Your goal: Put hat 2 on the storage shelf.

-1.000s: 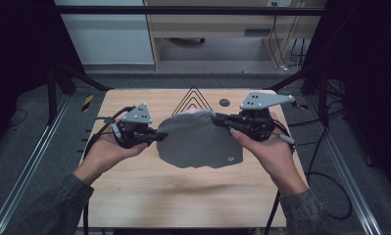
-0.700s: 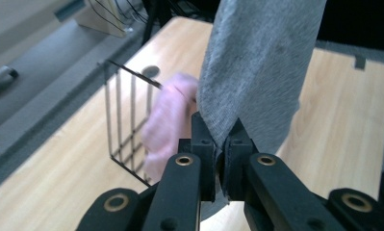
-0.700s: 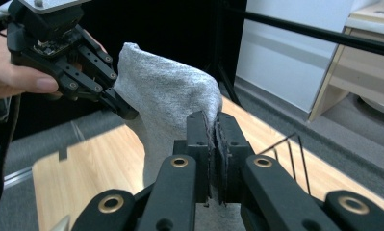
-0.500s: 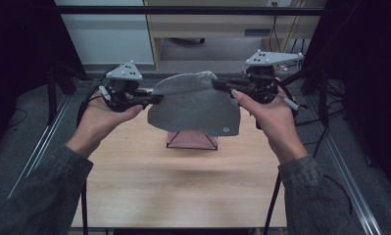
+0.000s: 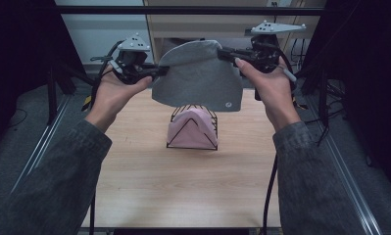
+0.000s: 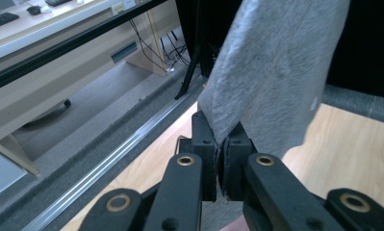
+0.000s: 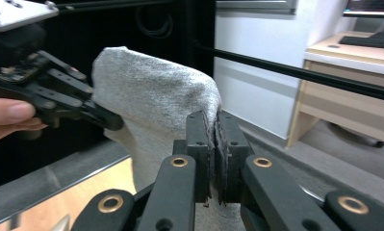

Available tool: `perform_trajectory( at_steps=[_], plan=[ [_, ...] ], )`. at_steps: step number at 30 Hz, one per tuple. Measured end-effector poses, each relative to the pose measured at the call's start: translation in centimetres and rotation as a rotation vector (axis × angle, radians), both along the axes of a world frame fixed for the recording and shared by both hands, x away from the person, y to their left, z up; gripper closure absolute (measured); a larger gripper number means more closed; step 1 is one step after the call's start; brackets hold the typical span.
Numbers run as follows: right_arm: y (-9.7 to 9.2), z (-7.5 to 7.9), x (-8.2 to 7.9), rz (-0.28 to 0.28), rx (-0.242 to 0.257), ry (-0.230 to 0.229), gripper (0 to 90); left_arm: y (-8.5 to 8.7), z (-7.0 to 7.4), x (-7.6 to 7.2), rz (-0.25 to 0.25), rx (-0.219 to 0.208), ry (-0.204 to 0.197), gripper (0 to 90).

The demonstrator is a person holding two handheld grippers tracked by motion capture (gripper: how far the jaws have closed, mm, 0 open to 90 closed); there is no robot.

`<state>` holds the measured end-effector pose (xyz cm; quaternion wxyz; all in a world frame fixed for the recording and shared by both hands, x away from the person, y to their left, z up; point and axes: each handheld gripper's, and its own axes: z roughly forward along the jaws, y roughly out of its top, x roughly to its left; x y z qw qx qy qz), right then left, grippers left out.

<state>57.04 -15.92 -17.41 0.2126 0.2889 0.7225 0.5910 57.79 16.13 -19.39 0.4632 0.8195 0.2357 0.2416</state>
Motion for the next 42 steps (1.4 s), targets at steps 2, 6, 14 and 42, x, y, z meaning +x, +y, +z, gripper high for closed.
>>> perform_trajectory(
  at_steps=[2, 6, 14, 42],
  plan=[
    [-0.1, -0.3, 0.6, -0.001, 0.006, 0.006, 86.1, -0.2, -0.4, 0.5, 0.004, 0.005, 0.002, 87.2],
    [0.0, -2.2, 3.4, -0.036, 0.001, 0.035, 86.1, -0.7, -2.0, 2.4, 0.021, 0.006, 0.021, 87.2],
    [0.1, -3.2, 4.9, -0.050, -0.010, 0.070, 86.0, -0.5, -2.9, 3.3, 0.030, -0.006, 0.040, 87.2],
    [1.5, -7.3, 7.5, -0.093, -0.111, 0.145, 86.0, -0.4, -7.2, 6.0, 0.064, 0.002, 0.094, 87.0]
  ],
)
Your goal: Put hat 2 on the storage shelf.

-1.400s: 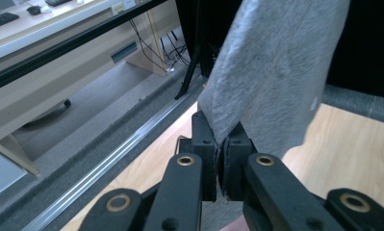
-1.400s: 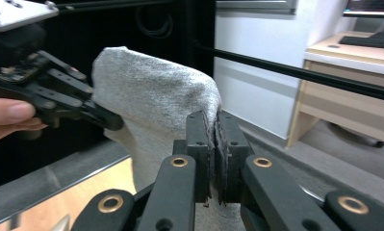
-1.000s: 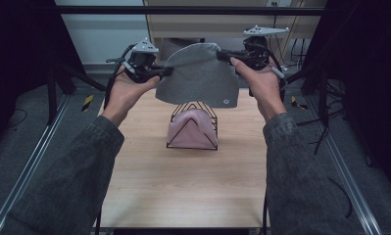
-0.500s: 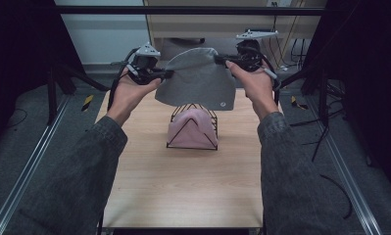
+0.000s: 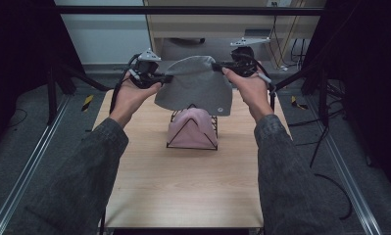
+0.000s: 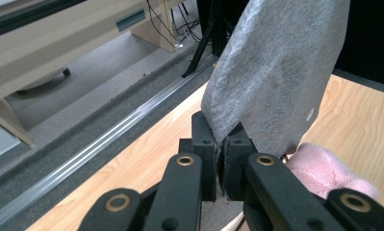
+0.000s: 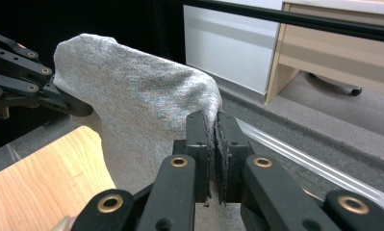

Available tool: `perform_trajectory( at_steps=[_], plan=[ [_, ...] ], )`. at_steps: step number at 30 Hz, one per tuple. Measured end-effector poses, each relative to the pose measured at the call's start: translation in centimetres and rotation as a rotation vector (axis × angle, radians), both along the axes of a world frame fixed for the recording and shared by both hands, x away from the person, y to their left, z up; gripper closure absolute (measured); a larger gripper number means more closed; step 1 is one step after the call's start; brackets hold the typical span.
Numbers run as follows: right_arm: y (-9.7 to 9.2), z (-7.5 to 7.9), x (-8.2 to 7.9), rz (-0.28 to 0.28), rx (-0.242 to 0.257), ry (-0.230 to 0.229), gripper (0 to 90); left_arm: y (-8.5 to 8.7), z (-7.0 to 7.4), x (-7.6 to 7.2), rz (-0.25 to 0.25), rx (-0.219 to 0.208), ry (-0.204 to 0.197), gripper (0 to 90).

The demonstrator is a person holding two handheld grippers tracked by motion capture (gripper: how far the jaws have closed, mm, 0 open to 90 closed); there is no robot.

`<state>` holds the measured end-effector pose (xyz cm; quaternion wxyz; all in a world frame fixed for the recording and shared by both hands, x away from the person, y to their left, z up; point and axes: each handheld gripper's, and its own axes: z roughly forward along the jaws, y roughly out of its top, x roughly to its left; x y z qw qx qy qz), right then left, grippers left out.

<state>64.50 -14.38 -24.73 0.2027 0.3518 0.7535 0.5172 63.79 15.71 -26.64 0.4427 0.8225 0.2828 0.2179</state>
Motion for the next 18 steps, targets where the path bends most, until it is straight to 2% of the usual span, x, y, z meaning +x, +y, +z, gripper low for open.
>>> perform_trajectory(
  at_steps=[18],
  plan=[
    [-0.2, -1.2, 0.0, 0.006, 0.004, 0.019, 86.0, -0.2, -1.1, -0.1, -0.008, 0.008, 0.015, 87.0]
  ],
)
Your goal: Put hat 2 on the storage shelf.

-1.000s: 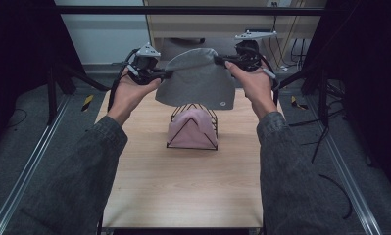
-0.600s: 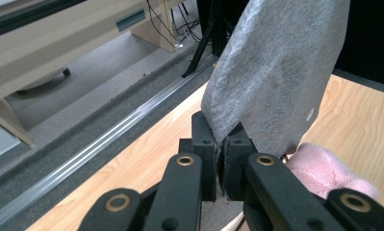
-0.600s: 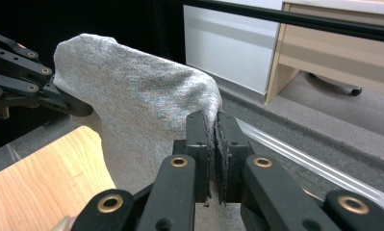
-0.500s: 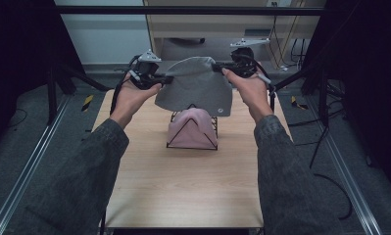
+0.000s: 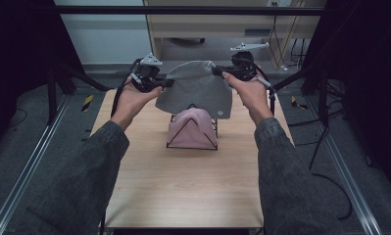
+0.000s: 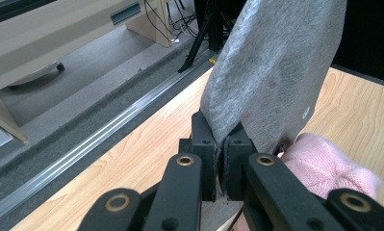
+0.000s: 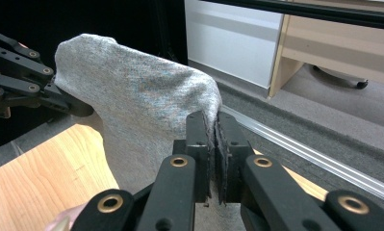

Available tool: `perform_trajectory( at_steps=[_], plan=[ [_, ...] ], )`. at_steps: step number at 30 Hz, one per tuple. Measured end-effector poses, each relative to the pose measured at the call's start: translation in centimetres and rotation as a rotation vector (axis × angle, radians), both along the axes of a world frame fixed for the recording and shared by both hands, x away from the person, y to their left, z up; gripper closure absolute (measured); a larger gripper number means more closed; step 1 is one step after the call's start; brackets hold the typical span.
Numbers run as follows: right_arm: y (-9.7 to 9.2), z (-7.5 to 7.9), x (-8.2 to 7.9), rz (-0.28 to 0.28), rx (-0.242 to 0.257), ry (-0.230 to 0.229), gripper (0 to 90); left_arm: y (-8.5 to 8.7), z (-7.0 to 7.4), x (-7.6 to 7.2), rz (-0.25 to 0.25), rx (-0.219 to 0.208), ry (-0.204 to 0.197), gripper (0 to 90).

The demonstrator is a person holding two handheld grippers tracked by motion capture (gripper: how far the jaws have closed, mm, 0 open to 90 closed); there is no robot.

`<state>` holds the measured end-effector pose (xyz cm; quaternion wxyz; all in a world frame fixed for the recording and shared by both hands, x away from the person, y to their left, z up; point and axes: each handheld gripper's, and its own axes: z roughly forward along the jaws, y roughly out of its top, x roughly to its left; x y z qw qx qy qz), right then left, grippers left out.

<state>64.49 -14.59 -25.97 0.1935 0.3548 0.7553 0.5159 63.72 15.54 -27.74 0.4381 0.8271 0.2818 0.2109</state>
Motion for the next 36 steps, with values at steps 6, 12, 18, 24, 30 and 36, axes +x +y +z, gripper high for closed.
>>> perform_trajectory(
  at_steps=[6, 12, 18, 24, 30, 36],
  plan=[
    [0.1, -0.2, 0.0, 0.003, -0.007, -0.001, 86.0, 0.0, -0.5, 0.1, 0.005, -0.004, 0.009, 87.0],
    [0.0, -1.5, -0.1, 0.000, -0.009, 0.020, 86.0, 0.0, -1.3, 0.2, 0.006, 0.004, 0.020, 87.0],
    [0.0, -2.7, 0.0, -0.002, -0.022, 0.039, 86.0, -0.2, -2.2, 0.3, 0.006, 0.009, 0.032, 87.0],
    [0.0, -3.6, 0.0, -0.002, -0.031, 0.053, 86.0, -0.3, -3.0, 0.3, 0.002, 0.021, 0.039, 87.0],
    [0.2, -4.4, -0.1, -0.001, -0.031, 0.065, 86.0, -0.2, -3.9, 0.2, 0.006, 0.019, 0.051, 87.0],
    [0.3, -4.9, -0.3, -0.007, -0.033, 0.071, 86.0, -0.2, -4.2, 0.1, 0.007, 0.020, 0.053, 87.0]
  ],
)
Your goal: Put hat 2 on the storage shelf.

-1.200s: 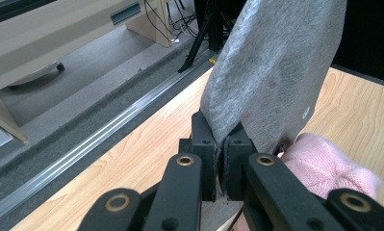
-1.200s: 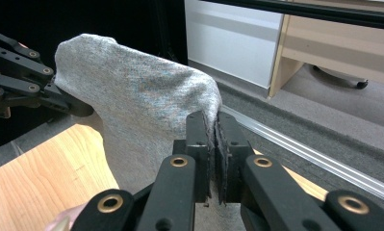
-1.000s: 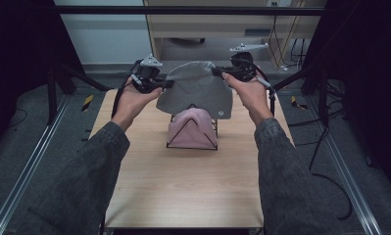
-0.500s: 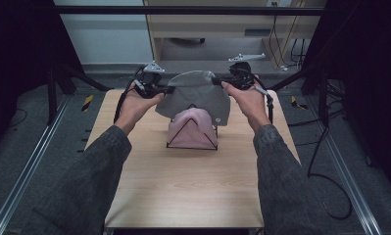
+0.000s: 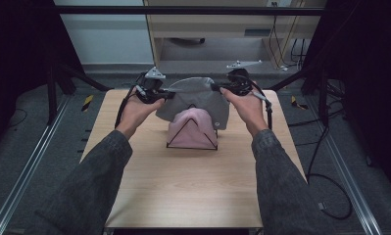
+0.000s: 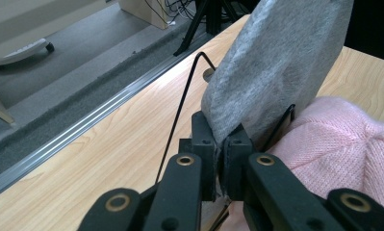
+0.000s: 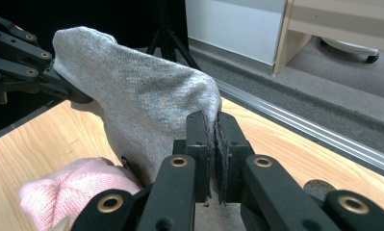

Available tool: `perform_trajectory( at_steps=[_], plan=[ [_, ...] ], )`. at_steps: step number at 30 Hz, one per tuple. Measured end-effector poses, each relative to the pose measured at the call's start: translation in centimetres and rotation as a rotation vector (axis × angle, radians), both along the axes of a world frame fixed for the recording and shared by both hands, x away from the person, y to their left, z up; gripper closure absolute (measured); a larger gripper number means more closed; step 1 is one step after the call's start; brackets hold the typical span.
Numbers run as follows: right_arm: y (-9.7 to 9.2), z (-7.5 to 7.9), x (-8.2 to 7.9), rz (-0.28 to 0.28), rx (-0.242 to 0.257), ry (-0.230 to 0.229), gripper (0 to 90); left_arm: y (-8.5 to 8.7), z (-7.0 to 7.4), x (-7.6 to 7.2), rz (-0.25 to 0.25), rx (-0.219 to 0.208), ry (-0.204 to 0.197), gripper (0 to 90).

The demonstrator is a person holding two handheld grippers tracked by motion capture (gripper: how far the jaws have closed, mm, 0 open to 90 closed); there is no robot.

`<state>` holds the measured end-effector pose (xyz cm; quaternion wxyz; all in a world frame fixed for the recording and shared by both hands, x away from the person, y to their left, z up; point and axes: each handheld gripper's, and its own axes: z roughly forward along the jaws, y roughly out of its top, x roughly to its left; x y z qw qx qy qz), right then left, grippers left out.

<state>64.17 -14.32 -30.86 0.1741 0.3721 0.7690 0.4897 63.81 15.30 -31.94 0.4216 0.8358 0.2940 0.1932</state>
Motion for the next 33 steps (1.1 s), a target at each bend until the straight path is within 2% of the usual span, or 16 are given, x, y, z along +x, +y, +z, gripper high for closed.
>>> perform_trajectory(
  at_steps=[5, 18, 25, 28, 33],
  plan=[
    [0.2, -0.1, -0.3, 0.000, -0.012, -0.012, 86.0, 0.1, -0.1, -0.2, 0.006, -0.003, -0.002, 87.0],
    [1.0, -1.1, -0.6, 0.011, -0.056, 0.008, 85.9, 0.5, -1.5, -0.4, 0.019, 0.014, 0.017, 86.9],
    [1.6, -1.7, -0.8, 0.010, -0.095, 0.022, 85.7, 0.6, -3.2, -0.3, 0.030, 0.040, 0.038, 86.8],
    [1.7, -2.3, -0.8, 0.011, -0.106, 0.030, 85.7, 0.7, -3.9, -0.3, 0.036, 0.033, 0.048, 86.8],
    [1.7, -3.2, -0.8, 0.008, -0.099, 0.046, 85.6, 0.8, -4.6, -0.3, 0.036, 0.050, 0.062, 86.8]
  ],
)
